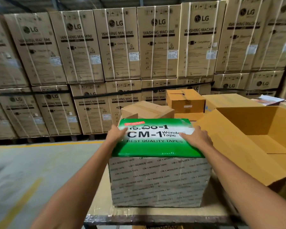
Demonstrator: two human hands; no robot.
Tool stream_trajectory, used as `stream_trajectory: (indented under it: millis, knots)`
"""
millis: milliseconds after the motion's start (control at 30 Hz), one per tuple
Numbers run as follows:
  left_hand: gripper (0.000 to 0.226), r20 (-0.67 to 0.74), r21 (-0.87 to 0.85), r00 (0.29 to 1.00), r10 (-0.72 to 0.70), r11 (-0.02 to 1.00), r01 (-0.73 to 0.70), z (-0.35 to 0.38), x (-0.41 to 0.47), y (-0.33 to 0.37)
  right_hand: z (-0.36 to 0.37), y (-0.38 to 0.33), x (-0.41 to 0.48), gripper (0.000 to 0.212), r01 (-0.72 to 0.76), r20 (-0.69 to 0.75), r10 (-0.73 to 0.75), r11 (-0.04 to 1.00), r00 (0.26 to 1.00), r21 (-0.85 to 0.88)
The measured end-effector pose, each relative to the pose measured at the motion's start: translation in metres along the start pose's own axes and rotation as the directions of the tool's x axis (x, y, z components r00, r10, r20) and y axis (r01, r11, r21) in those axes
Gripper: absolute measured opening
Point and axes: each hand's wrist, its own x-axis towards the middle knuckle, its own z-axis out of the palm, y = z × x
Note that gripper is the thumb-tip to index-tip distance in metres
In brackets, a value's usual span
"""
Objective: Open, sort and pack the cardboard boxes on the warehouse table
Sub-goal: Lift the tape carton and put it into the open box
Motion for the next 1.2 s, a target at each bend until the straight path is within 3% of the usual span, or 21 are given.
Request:
stream_trajectory:
  millis: [67,133,233,333,433,667,833,933,1200]
  knots:
    - [0.063,0.053,0.128,0.998,-0.042,0.991,0.035,0.01,0.005,-0.007,0.005,0.002,0.006,0.108,-0.08,0.086,0.082,0.996,0.993,-0.025]
    - [0.059,0.062,0.185,0.998,-0.015,0.983,0.004,0.014,0.009,-0.012,0.006,0.004,0.005,0.108,-0.067,0.074,0.072,0.995,0.995,-0.072]
    - [0.052,0.051,0.186,0.998,0.032,0.982,-0.041,0.014,0.005,-0.017,0.007,0.008,-0.007,0.106,-0.031,0.007,0.032,0.99,0.999,-0.139]
    - [0.071,0.012,0.132,1.0,0.014,0.991,-0.015,0.011,-0.007,-0.022,0.004,0.016,-0.025,0.104,-0.005,-0.055,-0.004,0.989,0.998,-0.147]
    - [0.085,-0.021,0.078,1.0,-0.002,0.997,0.004,0.002,-0.031,-0.029,-0.001,0.031,-0.053,0.103,0.031,-0.133,-0.039,0.997,0.99,-0.065]
    - [0.056,-0.23,0.079,0.952,0.204,0.978,-0.191,-0.003,-0.135,-0.047,-0.003,0.069,-0.121,0.098,0.158,-0.283,-0.105,0.972,0.953,0.172]
    - [0.063,-0.325,-0.102,0.916,0.234,0.955,-0.28,0.0,-0.164,-0.068,0.013,0.079,-0.141,0.098,0.25,-0.338,-0.131,0.908,0.932,0.337]
    - [0.071,-0.341,-0.245,0.904,0.258,0.904,-0.35,0.01,-0.177,-0.086,0.032,0.082,-0.154,0.097,0.29,-0.297,-0.162,0.838,0.941,0.462]
    - [0.067,-0.378,-0.245,0.884,0.276,0.891,-0.383,0.027,-0.19,-0.115,0.043,0.105,-0.172,0.105,0.251,-0.169,-0.191,0.834,0.967,0.491]
